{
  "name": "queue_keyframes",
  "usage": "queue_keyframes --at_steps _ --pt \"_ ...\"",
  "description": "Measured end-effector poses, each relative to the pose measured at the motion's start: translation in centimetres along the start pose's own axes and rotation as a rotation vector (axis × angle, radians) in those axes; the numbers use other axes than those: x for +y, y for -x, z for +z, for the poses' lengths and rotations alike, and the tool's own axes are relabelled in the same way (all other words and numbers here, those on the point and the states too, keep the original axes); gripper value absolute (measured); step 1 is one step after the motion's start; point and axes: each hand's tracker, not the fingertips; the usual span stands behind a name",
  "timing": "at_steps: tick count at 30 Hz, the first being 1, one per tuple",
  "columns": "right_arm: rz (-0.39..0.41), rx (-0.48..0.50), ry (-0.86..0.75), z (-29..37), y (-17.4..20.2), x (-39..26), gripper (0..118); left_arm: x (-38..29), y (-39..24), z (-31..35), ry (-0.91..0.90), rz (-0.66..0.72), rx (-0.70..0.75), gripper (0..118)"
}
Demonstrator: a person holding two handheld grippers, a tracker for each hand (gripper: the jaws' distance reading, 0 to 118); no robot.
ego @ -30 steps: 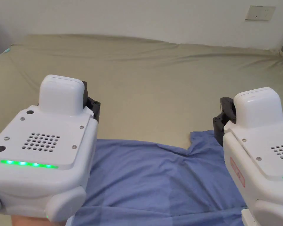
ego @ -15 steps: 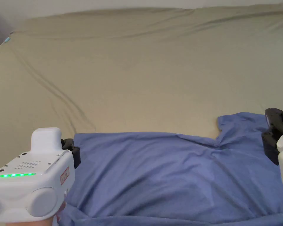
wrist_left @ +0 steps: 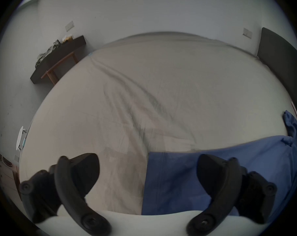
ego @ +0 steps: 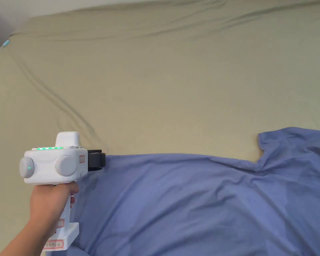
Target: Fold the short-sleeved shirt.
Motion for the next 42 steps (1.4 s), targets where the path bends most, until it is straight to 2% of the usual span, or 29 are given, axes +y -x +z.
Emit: queue_keyframes --at_steps 1,3,4,5,6,7,8,10,13,18,19,20,22,23,24,26,29,33,34,36,37,38,39,40,41,42 --pt "0.001 0.001 0.004 0.0 -0.1 -0.1 0 -0.3 0.0 -0.4 0.016 -0.002 -0.001 84" --pt "0.0 0.007 0.015 0.1 0.0 -0.2 0 -1.0 -0.4 0.1 -0.038 0.042 -0.066 64" --pt "0.0 0.007 0.019 0.1 0.0 -0.3 0 -0.9 -0.8 0.6 -0.021 0.025 -0.05 48" --pt "0.002 0.007 0.021 0.0 0.0 -0.3 0 -1.1 -1.3 1.2 -0.031 -0.001 -0.098 29" --pt "0.004 0.006 0.023 0.0 0.1 -0.3 0 -1.2 -2.1 1.7 -0.042 -0.051 -0.068 7" --pt "0.004 0.007 0.026 -0.2 0.1 -0.3 0 -1.2 -3.1 1.8 -0.038 -0.113 -0.051 1" --pt "0.002 0.011 0.03 -0.3 0.0 -0.2 0 -1.3 -4.0 1.9 -0.035 -0.155 -0.08 1" --pt "-0.002 0.014 0.03 -0.5 -0.2 0.0 0 -2.3 -4.6 1.9 -0.066 -0.189 -0.005 1" --pt "-0.017 0.009 0.03 -0.8 -1.3 0.4 0 -2.3 -3.8 4.2 -0.14 -0.165 -0.022 1" --pt "-0.102 0.035 0.103 -3.5 -3.9 0.5 0 -2.2 -3.5 11.4 -0.324 -0.22 -0.015 1" --pt "-0.115 0.043 0.135 -4.3 -4.3 0.3 5 -2.5 -3.6 12.5 -0.352 -0.231 -0.024 1" --pt "-0.128 0.056 0.182 -5.7 -4.7 0.0 29 -2.8 -3.7 13.7 -0.387 -0.234 -0.027 1" --pt "-0.161 0.109 0.296 -8.6 -5.3 -1.0 92 -3.0 -3.5 15.7 -0.411 -0.224 -0.035 1" --pt "-0.175 0.115 0.343 -10.3 -5.4 -1.9 115 -3.4 -3.5 16.6 -0.421 -0.217 -0.044 1" --pt "-0.186 0.115 0.38 -11.8 -5.6 -2.8 117 -3.8 -3.5 17.4 -0.426 -0.214 -0.05 1" --pt "-0.208 0.102 0.44 -14.2 -5.7 -4.4 110 -4.2 -3.3 18.1 -0.428 -0.217 -0.046 1" --pt "-0.219 0.064 0.564 -17.7 -6.1 -7.0 110 -5.3 -3.4 18.5 -0.421 -0.234 -0.036 1" --pt "-0.238 0.046 0.631 -20.2 -6.2 -8.9 108 -6.4 -3.1 18.4 -0.395 -0.22 -0.04 1" --pt "-0.237 0.047 0.628 -20.0 -5.9 -8.9 102 -6.6 -3.1 18.2 -0.386 -0.214 -0.037 1" --pt "-0.232 0.09 0.605 -19.6 -5.3 -8.8 57 -6.9 -2.8 17.6 -0.363 -0.198 -0.039 1" --pt "-0.229 0.135 0.586 -19.3 -5.0 -8.6 45 -7.1 -3.0 17.5 -0.356 -0.195 -0.038 1" --pt "-0.206 0.137 0.577 -18.9 -4.4 -8.2 14 -7.3 -3.0 17.4 -0.35 -0.193 -0.037 1" --pt "-0.125 0.117 0.565 -18.6 -3.7 -7.8 0 -7.4 -2.9 17.3 -0.345 -0.191 -0.035 1" --pt "-0.103 0.144 0.555 -18.5 -3.6 -7.7 0 -7.4 -2.8 17.3 -0.343 -0.189 -0.036 1" --pt "-0.126 0.183 0.528 -18.1 -3.4 -7.4 0 -7.4 -2.9 17.4 -0.339 -0.183 -0.039 1" --pt "-0.122 0.148 0.543 -17.7 -3.4 -6.9 0 -7.2 -2.6 17.5 -0.333 -0.169 -0.044 1"
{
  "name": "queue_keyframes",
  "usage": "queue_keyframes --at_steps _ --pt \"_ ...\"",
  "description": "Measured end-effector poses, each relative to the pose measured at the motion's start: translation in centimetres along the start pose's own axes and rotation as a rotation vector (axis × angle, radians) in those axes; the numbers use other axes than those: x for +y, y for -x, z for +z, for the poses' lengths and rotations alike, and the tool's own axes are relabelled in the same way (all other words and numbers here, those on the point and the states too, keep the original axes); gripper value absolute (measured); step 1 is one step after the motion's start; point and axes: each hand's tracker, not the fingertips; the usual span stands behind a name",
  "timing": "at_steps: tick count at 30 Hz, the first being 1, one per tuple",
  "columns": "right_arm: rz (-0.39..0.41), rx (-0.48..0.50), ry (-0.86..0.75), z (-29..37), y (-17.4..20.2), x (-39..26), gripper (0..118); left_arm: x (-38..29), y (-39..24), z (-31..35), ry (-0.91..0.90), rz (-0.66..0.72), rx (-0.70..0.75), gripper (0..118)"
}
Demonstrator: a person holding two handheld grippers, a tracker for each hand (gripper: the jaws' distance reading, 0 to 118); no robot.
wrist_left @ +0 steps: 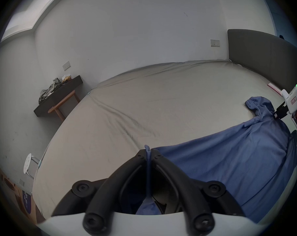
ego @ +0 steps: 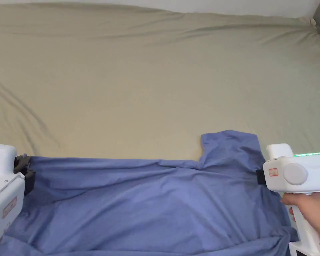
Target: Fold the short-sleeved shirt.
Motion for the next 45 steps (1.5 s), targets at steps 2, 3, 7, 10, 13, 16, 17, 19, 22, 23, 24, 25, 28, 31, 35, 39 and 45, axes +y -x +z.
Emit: queue_keyframes --at_steps 2,3,7,10,13,16,17,19,22,23,24,25,28,31,35,39,45 --pt "0.006 -0.004 -0.053 1.9 -0.1 0.2 0 0.6 1.0 0.3 0.001 0.049 -0.005 1" --pt "-0.007 0.012 -0.081 3.3 -0.4 0.4 0 1.0 1.3 0.8 -0.007 0.073 -0.003 1" --pt "-0.012 0.05 -0.126 8.5 -1.9 1.1 0 2.6 3.0 2.9 -0.041 0.106 0.009 1" --pt "-0.003 0.083 -0.135 12.3 -3.2 1.2 0 3.5 4.1 4.5 -0.052 0.096 0.017 1" --pt "0.023 0.118 -0.125 15.6 -4.0 0.2 0 3.1 4.9 6.3 -0.034 0.081 0.015 1" --pt "0.07 0.137 -0.082 18.1 -4.1 -1.7 0 1.6 5.1 7.9 0.019 0.033 0.004 1" --pt "0.084 0.145 -0.064 18.7 -4.1 -2.4 0 1.0 5.1 8.4 0.035 0.013 0.002 1" --pt "0.104 0.157 -0.036 19.4 -4.0 -3.9 0 -0.6 4.9 9.2 0.071 -0.019 -0.006 1" --pt "0.149 0.165 0.017 19.7 -3.7 -6.5 0 -3.1 4.8 10.2 0.131 -0.044 -0.017 1" --pt "0.162 0.168 0.036 19.7 -3.5 -7.4 0 -4.1 4.8 10.5 0.154 -0.048 -0.022 1" --pt "0.174 0.173 0.058 19.6 -3.4 -8.3 0 -5.1 4.7 10.7 0.18 -0.059 -0.03 1" --pt "0.184 0.178 0.075 19.6 -3.3 -9.0 0 -5.8 4.7 10.8 0.198 -0.069 -0.035 1" --pt "0.2 0.198 0.139 18.9 -3.1 -11.2 0 -8.0 4.6 10.8 0.277 -0.097 -0.055 1" --pt "0.207 0.214 0.208 17.9 -2.9 -13.0 0 -9.6 4.4 10.6 0.343 -0.133 -0.073 1" --pt "0.207 0.221 0.284 16.2 -2.7 -14.7 0 -11.2 3.9 10.0 0.417 -0.177 -0.102 1" --pt "0.213 0.22 0.363 13.8 -2.3 -15.7 0 -12.4 3.1 8.4 0.474 -0.257 -0.113 1" --pt "0.212 0.213 0.446 10.2 -1.7 -16.9 0 -14.2 2.1 5.8 0.57 -0.342 -0.135 1"
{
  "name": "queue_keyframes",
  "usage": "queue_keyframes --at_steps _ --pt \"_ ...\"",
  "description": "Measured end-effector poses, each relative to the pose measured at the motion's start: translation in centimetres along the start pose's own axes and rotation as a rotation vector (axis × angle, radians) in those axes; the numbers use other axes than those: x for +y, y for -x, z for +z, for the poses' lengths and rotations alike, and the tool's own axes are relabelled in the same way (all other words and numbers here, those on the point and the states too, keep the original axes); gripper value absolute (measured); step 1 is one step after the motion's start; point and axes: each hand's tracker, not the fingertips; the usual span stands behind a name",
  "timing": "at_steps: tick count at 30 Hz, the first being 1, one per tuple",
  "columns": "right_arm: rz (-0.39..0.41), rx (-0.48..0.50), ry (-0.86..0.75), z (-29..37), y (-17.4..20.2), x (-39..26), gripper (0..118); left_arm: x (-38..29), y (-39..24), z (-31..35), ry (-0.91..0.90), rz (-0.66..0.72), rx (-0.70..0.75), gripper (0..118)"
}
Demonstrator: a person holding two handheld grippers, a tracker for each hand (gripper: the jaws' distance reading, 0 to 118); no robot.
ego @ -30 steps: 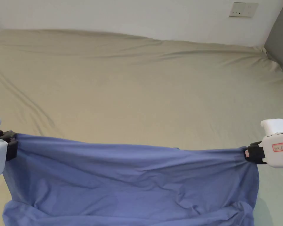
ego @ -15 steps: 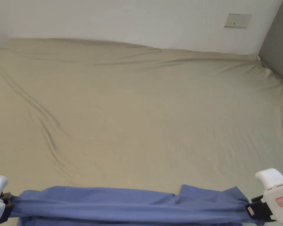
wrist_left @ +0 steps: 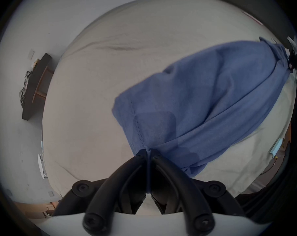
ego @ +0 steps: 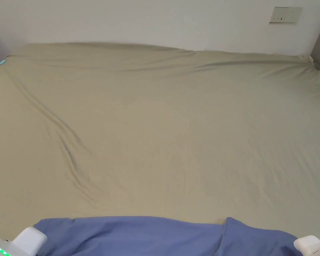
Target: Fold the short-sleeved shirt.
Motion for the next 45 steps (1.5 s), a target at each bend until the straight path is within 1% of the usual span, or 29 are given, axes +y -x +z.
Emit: queue_keyframes --at_steps 4,6,7,8,9,10,11,12,13,14,15,16,17,21,24,27,28,29,30,31,32,33,34,35,36,37,40,42,45 --pt "0.002 -0.004 0.023 -2.9 -1.2 0.4 0 0.0 -1.0 -1.4 0.023 -0.031 0.002 1" --pt "-0.001 -0.004 0.026 -2.5 -1.5 0.6 0 0.1 -1.3 -1.2 0.03 -0.047 0.013 1" --pt "0.003 -0.008 0.026 -2.8 -1.7 0.6 3 0.2 -1.2 -1.2 0.033 -0.056 0.011 1" --pt "0.007 -0.012 0.024 -2.9 -1.7 0.6 11 0.3 -0.9 -1.1 0.034 -0.06 0.003 3" --pt "0.015 -0.027 0.018 -2.7 -1.8 0.5 24 0.4 -0.4 -1.0 0.035 -0.055 -0.008 4" --pt "0.041 -0.059 0.007 -2.3 -1.8 0.4 48 0.5 -0.1 -0.6 0.037 -0.045 -0.015 8" --pt "0.084 -0.126 -0.021 -1.2 -0.8 0.3 91 0.8 0.3 0.2 0.038 -0.024 -0.018 23" --pt "0.11 -0.176 -0.056 -0.3 -0.7 0.3 109 1.2 0.7 1.1 0.015 0.006 -0.015 46" --pt "0.116 -0.198 -0.085 0.7 -0.7 0.4 115 1.5 1.2 2.1 -0.032 0.036 -0.008 77" --pt "0.108 -0.204 -0.133 2.1 -0.8 0.6 114 2.0 1.6 3.6 -0.111 0.076 -0.012 96" --pt "0.082 -0.189 -0.211 4.9 0.2 0.8 113 2.6 2.1 5.2 -0.188 0.126 -0.023 103" --pt "0.061 -0.187 -0.274 6.7 0.4 1.1 113 3.0 2.4 6.6 -0.259 0.166 -0.024 103" --pt "0.05 -0.191 -0.359 8.8 0.8 1.4 112 3.6 2.7 8.5 -0.357 0.215 -0.023 113" --pt "0.036 -0.226 -0.743 17.5 4.6 1.5 112 5.5 2.3 16.0 -0.691 0.406 0.01 113" --pt "0.01 -0.256 -0.998 21.9 8.1 0.9 112 6.7 1.2 20.1 -0.892 0.479 0.046 113" --pt "0.031 -0.308 -1.159 24.1 11.6 0.2 112 7.5 -0.7 23.1 -1.012 0.486 0.121 111" --pt "0.036 -0.325 -1.202 24.3 12.6 0.0 110 7.7 -1.4 23.8 -1.034 0.48 0.14 108" --pt "0.046 -0.335 -1.238 24.5 13.9 -0.3 105 7.9 -2.3 24.5 -1.045 0.473 0.158 98" --pt "0.059 -0.341 -1.267 24.6 15.1 -0.5 98 8.2 -2.8 24.5 -1.061 0.458 0.178 85" --pt "0.068 -0.344 -1.285 24.4 15.8 -0.4 86 8.3 -3.5 24.8 -1.082 0.447 0.188 67" --pt "0.08 -0.352 -1.309 24.2 16.8 -0.5 63 8.4 -4.3 25.1 -1.096 0.433 0.194 42" --pt "0.082 -0.365 -1.336 23.8 17.9 -0.5 47 8.6 -5.1 25.3 -1.11 0.425 0.202 29" --pt "0.079 -0.383 -1.354 23.5 18.7 -0.5 30 8.8 -5.5 25.2 -1.117 0.421 0.206 20" --pt "0.076 -0.406 -1.359 22.9 19.3 -0.2 9 8.9 -6.1 25.2 -1.128 0.411 0.202 14" --pt "0.082 -0.41 -1.366 22.6 19.9 -0.1 0 9.2 -6.7 25.3 -1.131 0.399 0.199 8" --pt "0.086 -0.406 -1.371 22.4 20.4 -0.1 0 9.4 -7.3 25.3 -1.135 0.388 0.202 1" --pt "0.098 -0.388 -1.38 22.3 21.9 0.3 0 9.9 -8.6 25.0 -1.153 0.349 0.237 0" --pt "0.103 -0.405 -1.387 22.3 22.4 0.6 0 10.3 -9.0 25.1 -1.145 0.342 0.227 0" --pt "0.088 -0.421 -1.393 22.5 21.5 1.0 0 10.6 -9.1 25.0 -1.152 0.35 0.2 0"
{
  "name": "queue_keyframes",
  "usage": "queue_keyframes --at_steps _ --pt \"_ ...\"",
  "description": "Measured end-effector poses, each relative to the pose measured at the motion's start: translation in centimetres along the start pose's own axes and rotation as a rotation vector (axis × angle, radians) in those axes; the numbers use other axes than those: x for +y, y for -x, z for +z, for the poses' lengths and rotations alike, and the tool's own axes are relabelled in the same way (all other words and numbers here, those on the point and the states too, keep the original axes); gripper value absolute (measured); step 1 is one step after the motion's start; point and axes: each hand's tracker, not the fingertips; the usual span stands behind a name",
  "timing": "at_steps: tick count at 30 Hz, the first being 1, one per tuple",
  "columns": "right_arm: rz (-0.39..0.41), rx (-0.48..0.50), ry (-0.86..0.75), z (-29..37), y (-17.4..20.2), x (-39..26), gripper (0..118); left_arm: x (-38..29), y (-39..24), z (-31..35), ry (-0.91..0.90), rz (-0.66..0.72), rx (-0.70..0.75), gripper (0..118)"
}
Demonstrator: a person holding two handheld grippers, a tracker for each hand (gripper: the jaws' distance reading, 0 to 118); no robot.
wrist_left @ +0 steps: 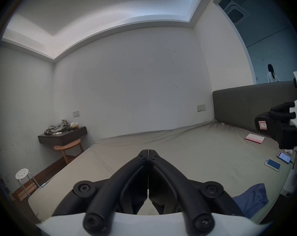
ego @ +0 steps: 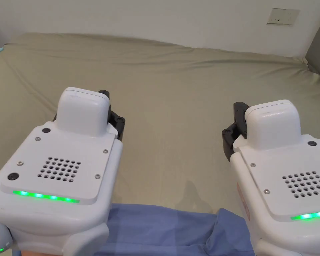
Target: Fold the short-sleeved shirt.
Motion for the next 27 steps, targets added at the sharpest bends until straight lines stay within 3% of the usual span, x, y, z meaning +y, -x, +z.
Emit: queue_keyframes --at_steps 10,14,18,19,20,23,24,27 --pt "0.004 -0.034 0.062 -1.8 -1.6 -2.5 0 -2.0 0.3 -2.2 0.082 0.004 -0.044 0" --pt "0.004 -0.017 0.129 -2.6 -2.0 -4.7 0 -6.3 1.9 -3.4 0.242 0.024 -0.13 0" --pt "0.014 -0.008 0.198 -3.0 -2.1 -6.6 0 -13.7 6.8 -5.0 0.568 0.121 -0.164 1" --pt "0.013 -0.004 0.215 -3.0 -2.2 -6.9 0 -15.5 8.4 -5.2 0.639 0.166 -0.17 7" --pt "0.012 0.001 0.234 -3.2 -2.4 -7.4 0 -17.5 10.6 -5.0 0.69 0.256 -0.188 28" --pt "0.015 0.004 0.272 -3.3 -2.8 -8.3 0 -21.6 15.5 -4.3 0.832 0.412 -0.202 110" --pt "0.016 0.005 0.285 -3.4 -2.9 -8.6 0 -22.8 17.0 -3.8 0.866 0.442 -0.217 115" --pt "0.007 0.007 0.312 -3.5 -3.1 -9.0 0 -24.7 21.0 -2.8 0.841 0.6 -0.196 115"
